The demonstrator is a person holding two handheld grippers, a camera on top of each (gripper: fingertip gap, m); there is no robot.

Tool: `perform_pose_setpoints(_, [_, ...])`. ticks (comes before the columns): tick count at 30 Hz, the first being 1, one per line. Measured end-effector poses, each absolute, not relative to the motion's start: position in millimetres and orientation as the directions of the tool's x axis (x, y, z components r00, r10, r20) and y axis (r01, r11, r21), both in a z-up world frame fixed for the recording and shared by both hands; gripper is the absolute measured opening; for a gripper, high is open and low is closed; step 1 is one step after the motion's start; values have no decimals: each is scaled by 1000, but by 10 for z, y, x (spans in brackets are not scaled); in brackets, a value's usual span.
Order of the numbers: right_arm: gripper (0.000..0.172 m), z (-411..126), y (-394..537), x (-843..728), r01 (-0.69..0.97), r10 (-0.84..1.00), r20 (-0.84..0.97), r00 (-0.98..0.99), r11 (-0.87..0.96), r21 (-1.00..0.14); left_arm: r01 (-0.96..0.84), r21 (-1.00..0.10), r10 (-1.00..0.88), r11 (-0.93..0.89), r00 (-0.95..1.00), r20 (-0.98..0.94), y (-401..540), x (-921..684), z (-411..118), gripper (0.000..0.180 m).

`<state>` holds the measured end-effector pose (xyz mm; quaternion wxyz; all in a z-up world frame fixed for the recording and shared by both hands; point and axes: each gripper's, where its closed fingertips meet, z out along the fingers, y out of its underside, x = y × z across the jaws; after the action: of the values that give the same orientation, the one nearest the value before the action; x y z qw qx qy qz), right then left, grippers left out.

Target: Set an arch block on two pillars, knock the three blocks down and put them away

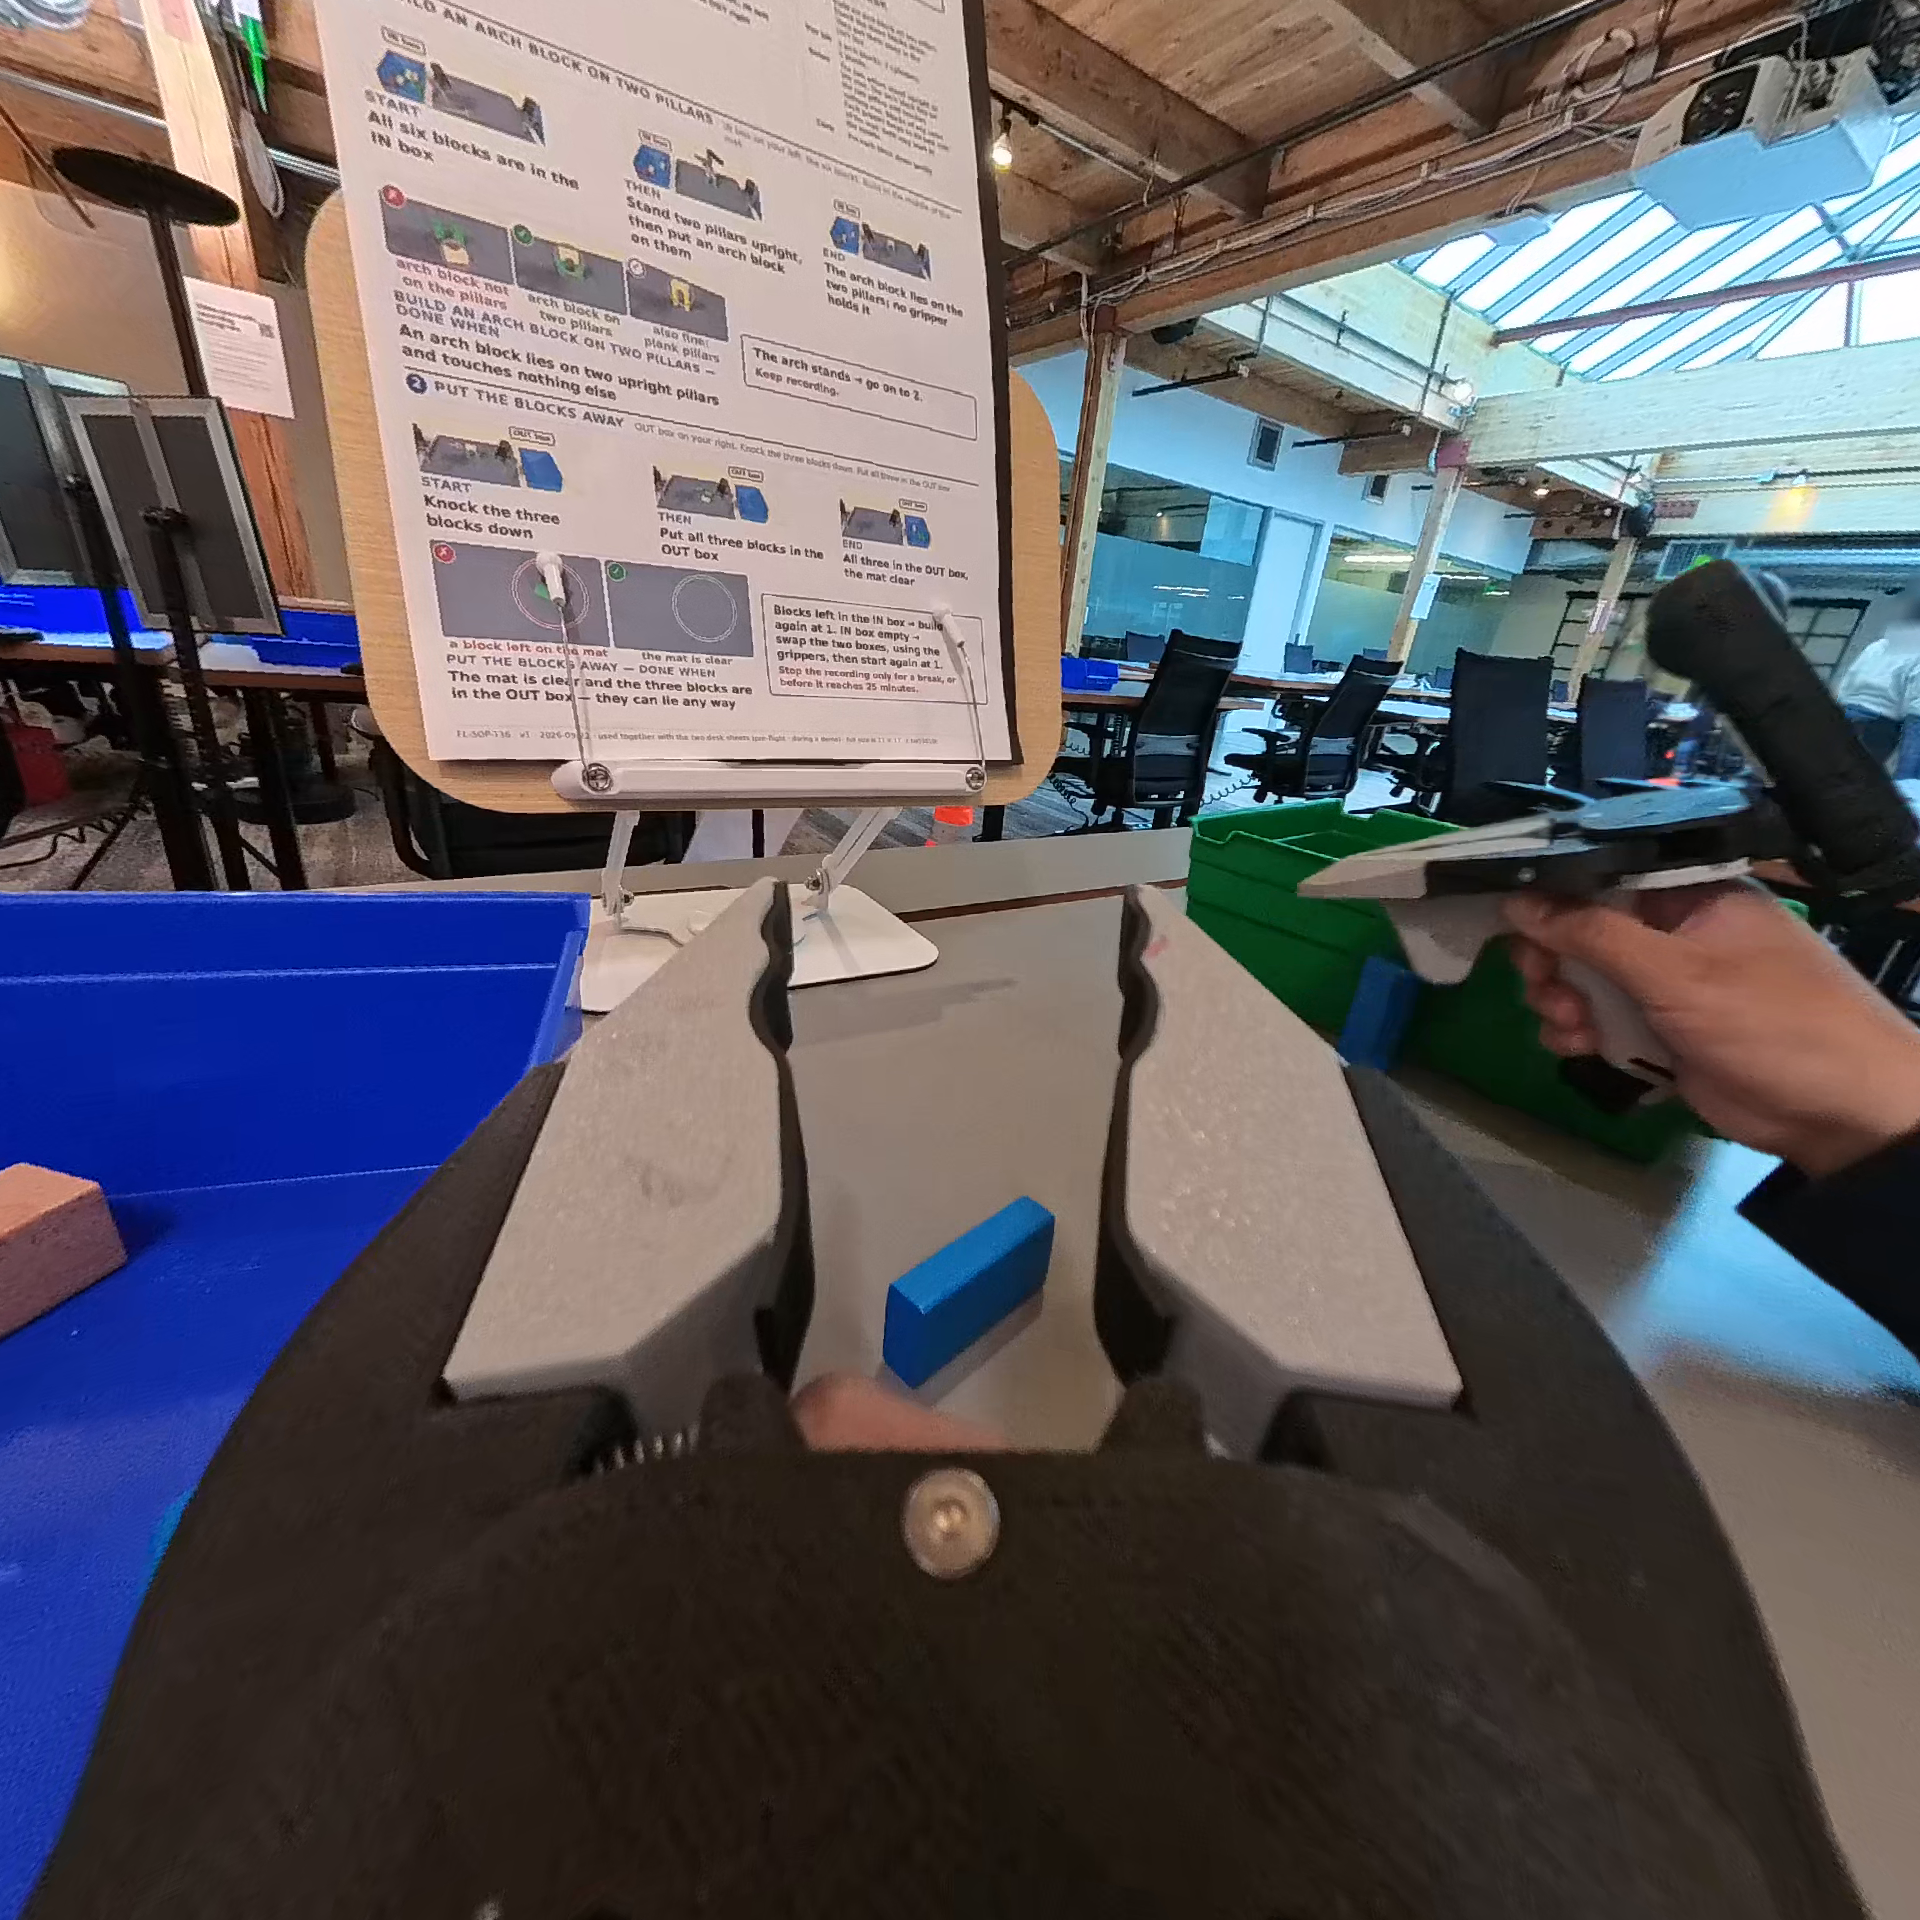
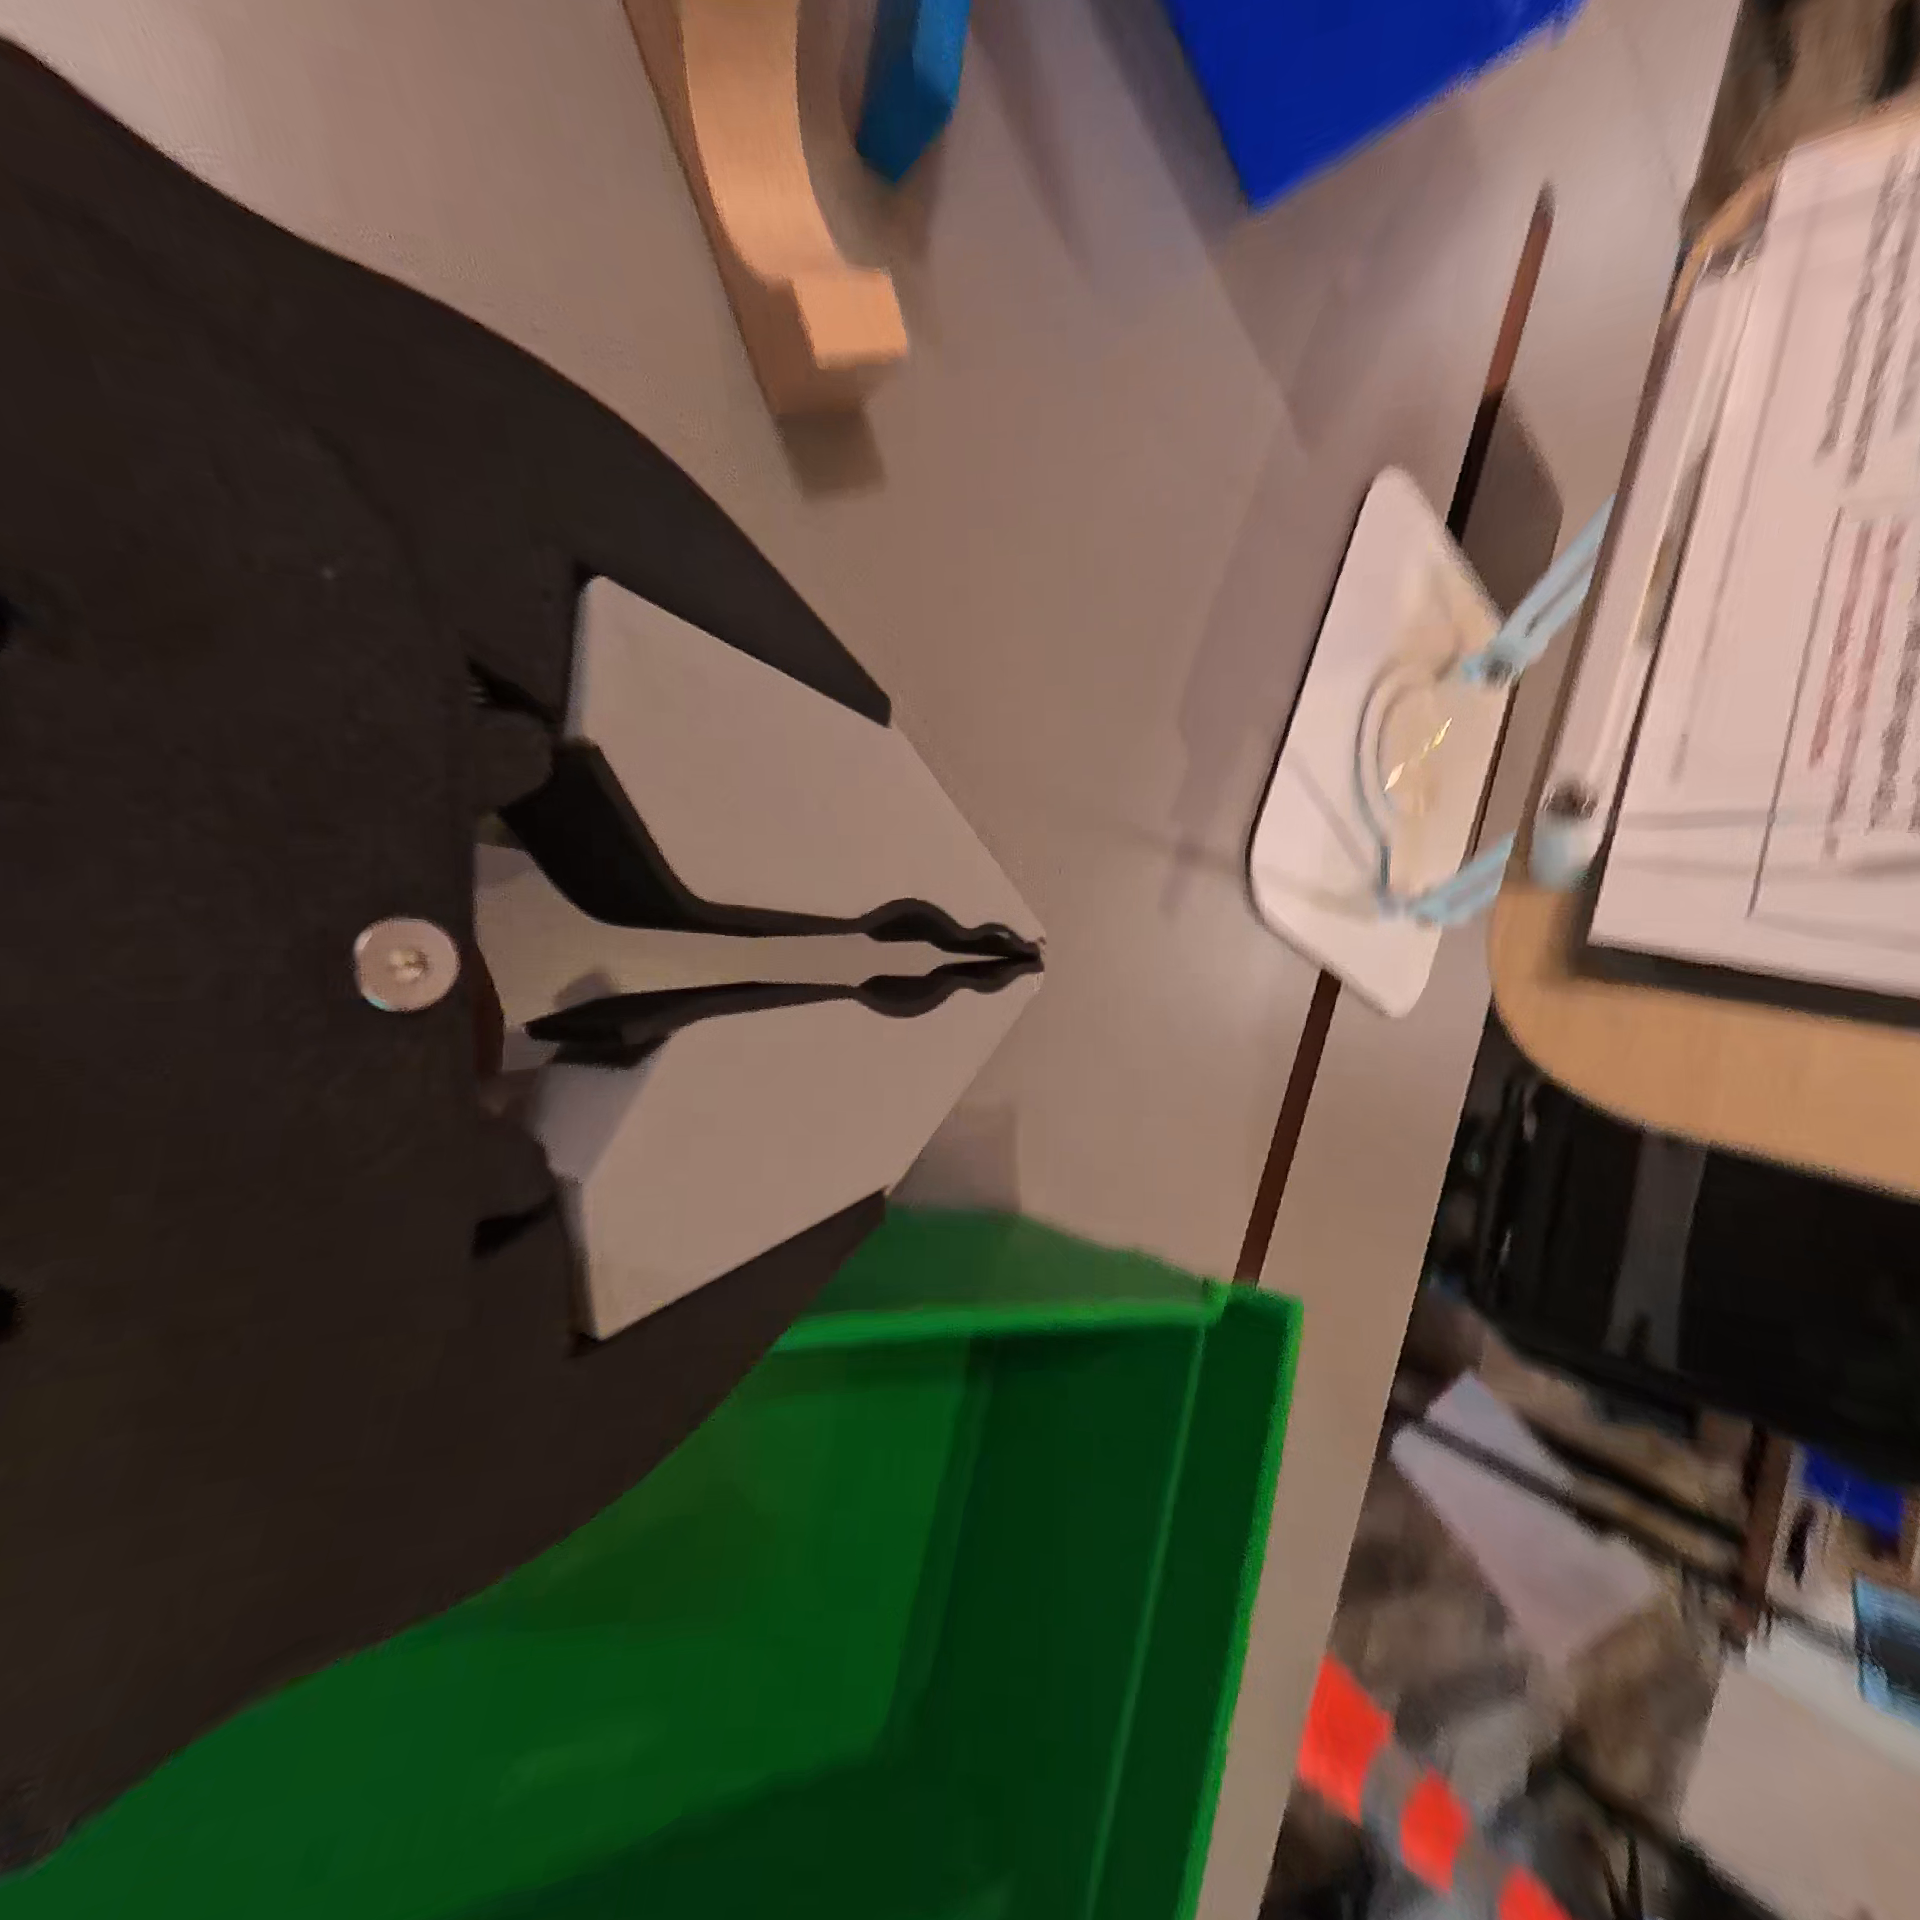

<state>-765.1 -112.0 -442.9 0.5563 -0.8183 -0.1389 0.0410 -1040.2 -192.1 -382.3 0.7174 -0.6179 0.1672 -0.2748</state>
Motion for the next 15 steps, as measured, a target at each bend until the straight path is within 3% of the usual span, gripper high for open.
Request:
perform_pose_setpoints(6, [0, -4330, -1224, -7294, 281, 56, 281, 958, -375, -883, 175, -981, -601, 87, 794, 89, -1919, -10385, -3838, 62])
perform_pose_setpoints(10, [0, -4677, -1208, -7190, 259, 59, 269, 961, -528, -809, 181, -980, -601, 83, 794, 96, -1915, -10391, -3839, 61])
perform_pose_setpoints(13, [0, -5004, -1259, -7324, 266, 159, 214, 964, -631, -729, 181, -980, -602, 84, 792, 95, -1918, -10388, -3836, 61])
perform_pose_setpoints(15, [0, -5018, -1263, -7350, 287, 167, 235, 958, -628, -723, 183, -980, -602, 84, 793, 97, -1917, -10392, -3834, 61])
